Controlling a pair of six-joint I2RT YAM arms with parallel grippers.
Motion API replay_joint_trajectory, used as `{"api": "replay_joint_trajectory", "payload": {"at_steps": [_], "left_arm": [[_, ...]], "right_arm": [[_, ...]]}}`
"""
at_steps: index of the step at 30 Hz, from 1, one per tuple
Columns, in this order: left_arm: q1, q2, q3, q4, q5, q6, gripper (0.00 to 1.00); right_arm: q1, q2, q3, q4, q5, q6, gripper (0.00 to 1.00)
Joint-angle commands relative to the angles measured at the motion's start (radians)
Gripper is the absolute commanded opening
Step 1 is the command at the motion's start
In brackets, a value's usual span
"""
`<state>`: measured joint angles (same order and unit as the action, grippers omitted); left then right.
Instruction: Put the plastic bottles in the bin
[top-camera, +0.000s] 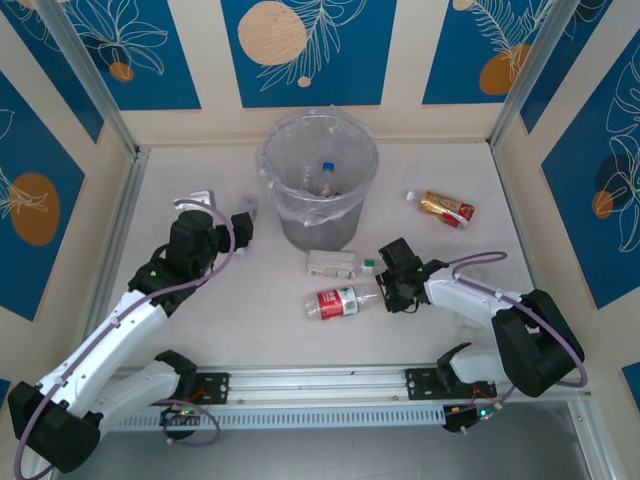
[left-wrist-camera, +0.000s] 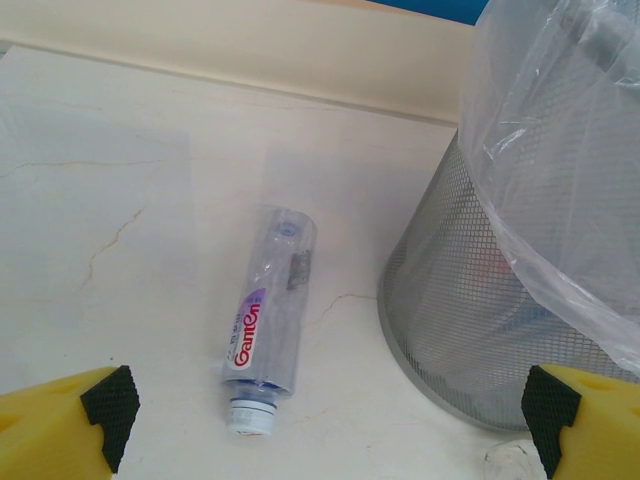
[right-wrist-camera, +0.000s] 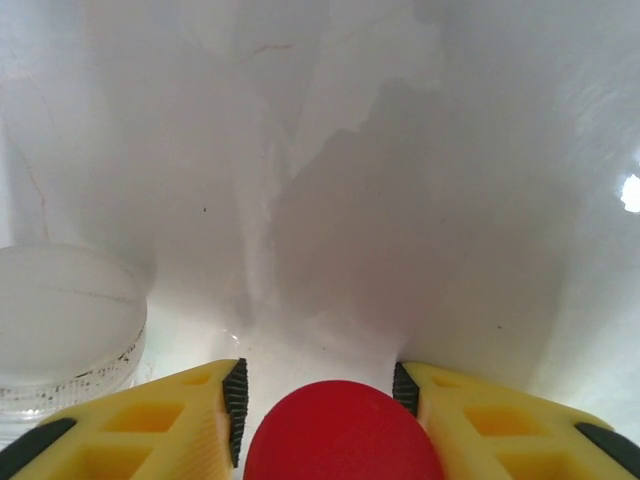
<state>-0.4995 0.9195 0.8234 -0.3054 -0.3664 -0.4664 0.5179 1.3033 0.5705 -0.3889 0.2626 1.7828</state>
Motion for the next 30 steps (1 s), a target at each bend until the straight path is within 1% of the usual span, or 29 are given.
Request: {"api": "replay_joint_trajectory", "payload": {"at_steps": [1, 4, 7, 11, 14, 20, 26, 29, 30], "left_arm": [[0.008, -0.008, 0.0, -0.01, -0.018, -0.015, 1.0], [0.01, -0.009, 0.001, -0.008, -0.017, -0.015, 0.99], [0.01, -0.008, 0.001, -0.007, -0.016, -0.017, 1.0], [0.011, -0.006, 0.003, -0.004, -0.014, -0.021, 1.0], [0.012, -0.004, 0.007, -0.004, -0.009, -0.021, 1.0], [0.012, 0.002, 0.014, 0.003, -0.003, -0.033, 1.0], [0.012, 0.029, 0.029, 0.011, 0.027, -0.044, 1.0], [0.012, 0.044, 0.04, 0.01, 0.035, -0.051, 1.0], [0.012, 0.047, 0.044, 0.008, 0.038, -0.056, 1.0]], "right_arm": [[0.004, -0.014, -0.033, 0.004, 0.059, 0.018, 0.4], [0.004, -0.04, -0.032, -0.003, 0.076, -0.003, 0.33], [0.004, -0.057, -0.027, -0.016, 0.091, -0.022, 0.28], [0.004, -0.068, -0.013, -0.036, 0.1, -0.048, 0.26], [0.004, -0.084, -0.001, -0.04, 0.113, -0.084, 0.22], [0.007, -0.166, 0.026, -0.01, 0.164, -0.275, 0.11], [0.007, -0.231, 0.065, -0.055, 0.195, -0.401, 0.09], [0.006, -0.254, 0.098, -0.087, 0.227, -0.482, 0.01], [0.005, -0.264, 0.111, -0.098, 0.239, -0.512, 0.0]]}}
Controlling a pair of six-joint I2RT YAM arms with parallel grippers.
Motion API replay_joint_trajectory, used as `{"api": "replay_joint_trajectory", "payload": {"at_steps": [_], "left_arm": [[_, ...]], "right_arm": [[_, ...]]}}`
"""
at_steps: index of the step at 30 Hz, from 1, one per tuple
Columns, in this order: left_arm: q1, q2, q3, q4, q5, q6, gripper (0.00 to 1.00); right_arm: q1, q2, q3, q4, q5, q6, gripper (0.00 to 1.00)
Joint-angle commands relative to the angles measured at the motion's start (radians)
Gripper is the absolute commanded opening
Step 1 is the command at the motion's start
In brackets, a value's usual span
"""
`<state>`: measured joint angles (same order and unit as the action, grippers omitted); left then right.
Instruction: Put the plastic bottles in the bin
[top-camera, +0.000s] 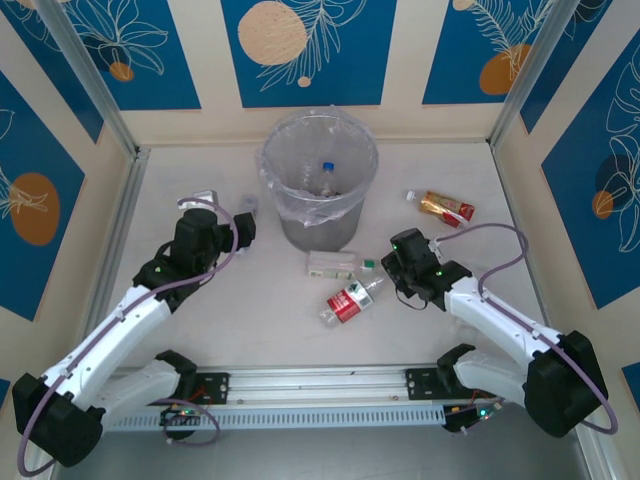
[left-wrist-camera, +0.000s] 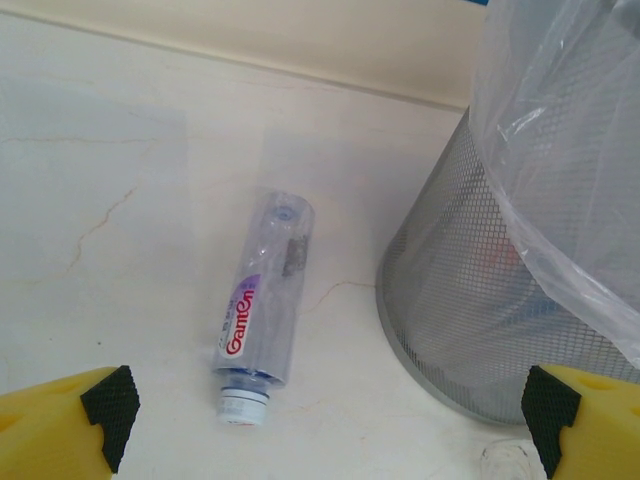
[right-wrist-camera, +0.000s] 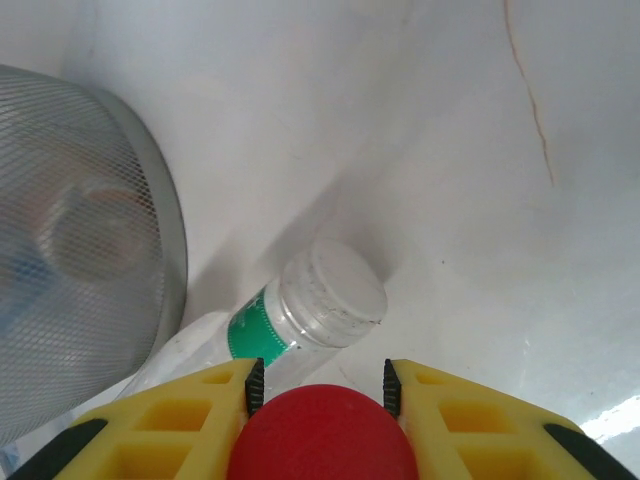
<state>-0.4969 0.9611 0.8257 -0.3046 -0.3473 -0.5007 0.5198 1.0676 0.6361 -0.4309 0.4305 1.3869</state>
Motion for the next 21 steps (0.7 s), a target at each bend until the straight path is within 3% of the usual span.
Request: {"api": "replay_joint_trajectory", "payload": {"at_steps": [1, 11, 21], "left_arm": [[0.009, 0.01, 0.046, 0.005, 0.022, -0.024, 0.99], [0.009, 0.021, 0.049, 0.0, 0.032, -0.03, 1.0], [0.011, 0.055, 0.068, 0.002, 0.07, -0.051, 1.0]], "right_arm": [[0.001, -0.038, 0.056, -0.065, 0.083, -0.15, 0.0], [-0.074, -0.153, 0.127, -0.061, 0.104, -0.342, 0.0], [-0.194, -0.228, 0.21, 0.061, -0.092, -0.506, 0.0]]}}
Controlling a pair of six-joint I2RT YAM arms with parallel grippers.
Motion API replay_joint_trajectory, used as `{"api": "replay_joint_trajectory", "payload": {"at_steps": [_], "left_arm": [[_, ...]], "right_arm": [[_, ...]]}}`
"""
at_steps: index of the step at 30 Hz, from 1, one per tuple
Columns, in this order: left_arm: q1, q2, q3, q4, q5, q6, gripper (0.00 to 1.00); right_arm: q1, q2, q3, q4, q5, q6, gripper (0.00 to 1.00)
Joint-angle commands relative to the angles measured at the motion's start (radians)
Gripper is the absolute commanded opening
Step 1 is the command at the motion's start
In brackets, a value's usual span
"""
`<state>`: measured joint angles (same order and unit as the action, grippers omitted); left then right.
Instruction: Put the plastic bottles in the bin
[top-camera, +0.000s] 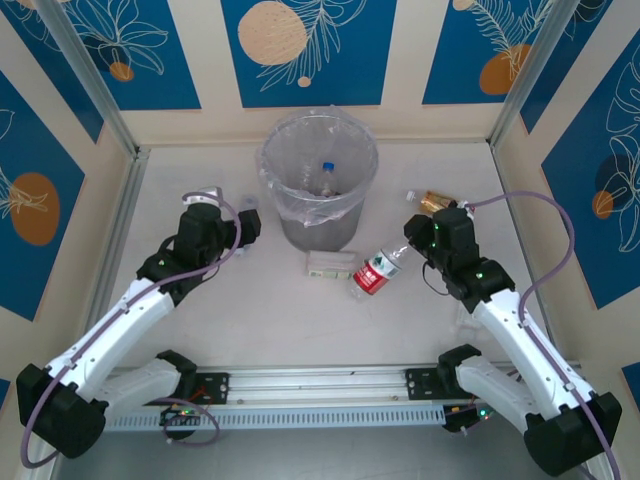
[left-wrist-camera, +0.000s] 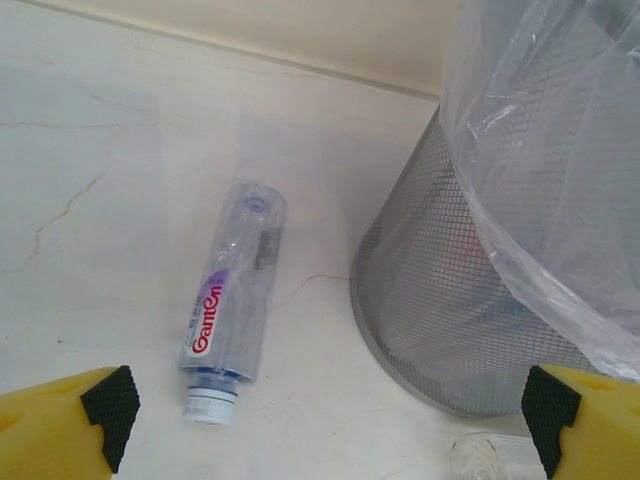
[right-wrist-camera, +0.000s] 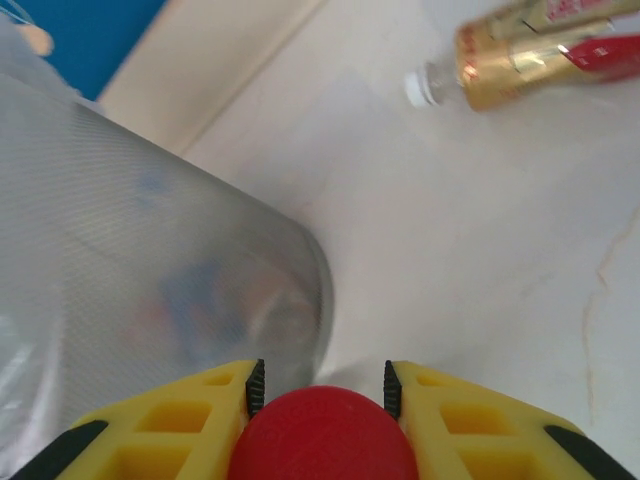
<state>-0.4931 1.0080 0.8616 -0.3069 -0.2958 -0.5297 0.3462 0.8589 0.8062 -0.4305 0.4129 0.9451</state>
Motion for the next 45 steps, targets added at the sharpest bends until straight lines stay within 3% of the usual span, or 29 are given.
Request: {"api": "replay_joint_trajectory", "payload": {"at_steps": [1, 12, 24, 33, 40, 45], "left_arm": [[0.006, 0.013, 0.035, 0.001, 0.02, -0.024, 1.0], [0.01, 0.033, 0.052, -0.015, 0.03, -0.042, 1.0], [0.01, 0.032, 0.057, -0.034, 0.038, -0.044, 1.0], [0.011, 0.026, 0.053, -0.043, 0.037, -0.046, 1.0], [0.011, 0.014, 0.053, -0.049, 0.038, -0.043, 1.0], [0.011, -0.005, 0.048, -0.058, 0.031, -0.044, 1.0]], "right_arm": [[-0.033, -0.021, 0.05, 0.072, -0.097, -0.069, 0.0], [-0.157, 0.047, 0.156, 0.232, -0.424, 0.02, 0.0], [-0.278, 0.211, 0.262, 0.474, -0.745, 0.273, 0.0], [-0.278, 0.351, 0.381, 0.608, -0.744, 0.375, 0.0], [-0.252, 0.438, 0.498, 0.546, -0.606, 0.252, 0.0], [-0.246, 0.513, 0.556, 0.551, -0.587, 0.229, 0.0]]}}
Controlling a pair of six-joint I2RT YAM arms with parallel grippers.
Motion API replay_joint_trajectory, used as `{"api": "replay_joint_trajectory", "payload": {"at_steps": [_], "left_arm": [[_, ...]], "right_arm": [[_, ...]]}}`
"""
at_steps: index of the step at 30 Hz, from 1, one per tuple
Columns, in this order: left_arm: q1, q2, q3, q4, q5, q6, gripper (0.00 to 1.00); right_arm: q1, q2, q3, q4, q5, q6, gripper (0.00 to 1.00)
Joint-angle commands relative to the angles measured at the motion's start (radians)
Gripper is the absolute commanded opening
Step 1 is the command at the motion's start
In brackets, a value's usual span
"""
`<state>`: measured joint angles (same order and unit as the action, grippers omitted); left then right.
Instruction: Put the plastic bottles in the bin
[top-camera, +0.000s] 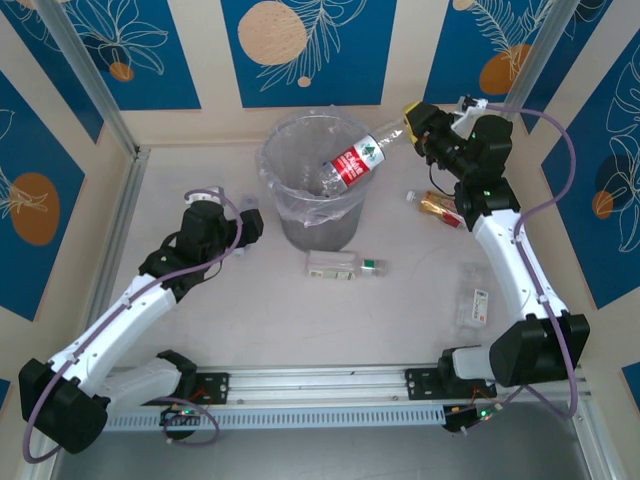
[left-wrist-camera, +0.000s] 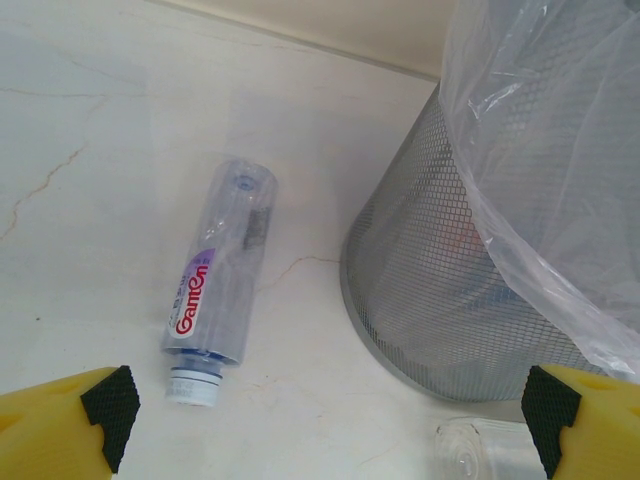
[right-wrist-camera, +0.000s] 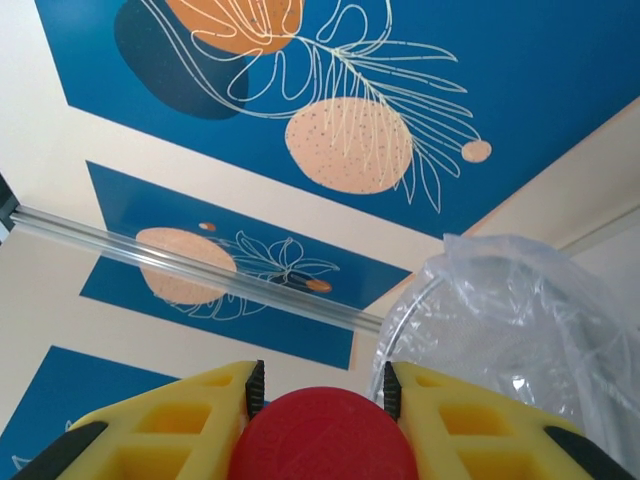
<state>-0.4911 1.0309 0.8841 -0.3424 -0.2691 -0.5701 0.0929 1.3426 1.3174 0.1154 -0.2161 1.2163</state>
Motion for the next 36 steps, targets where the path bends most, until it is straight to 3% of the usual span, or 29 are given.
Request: {"api": "replay_joint_trajectory", "payload": {"at_steps": [1, 6, 11, 21, 30, 36], "left_arm": [[0.01, -0.032, 0.026, -0.024, 0.003, -0.004, 1.0], [0.011, -0.042, 0.026, -0.035, -0.001, -0.004, 1.0], [0.011, -0.052, 0.026, -0.038, -0.003, -0.003, 1.0], [0.013, -0.043, 0.026, -0.029, 0.012, -0.011, 1.0], [0.013, -0.052, 0.018, -0.037, 0.008, -0.018, 1.0], [0.017, -0.039, 0.017, -0.054, 0.006, -0.039, 0.99]], "right_arm": [[0.008, 0.042, 0.053, 0.005, 0.051, -0.047, 0.0], [0.033, 0.083, 0.09, 0.002, 0.116, -0.155, 0.0], [0.093, 0.102, 0.141, -0.083, 0.273, -0.426, 0.0], [0.263, 0.231, 0.344, -0.275, 0.414, -0.938, 0.0], [0.38, 0.403, 0.546, -0.474, 0.57, -1.146, 0.0], [0.426, 0.483, 0.593, -0.501, 0.643, -1.204, 0.08]]}}
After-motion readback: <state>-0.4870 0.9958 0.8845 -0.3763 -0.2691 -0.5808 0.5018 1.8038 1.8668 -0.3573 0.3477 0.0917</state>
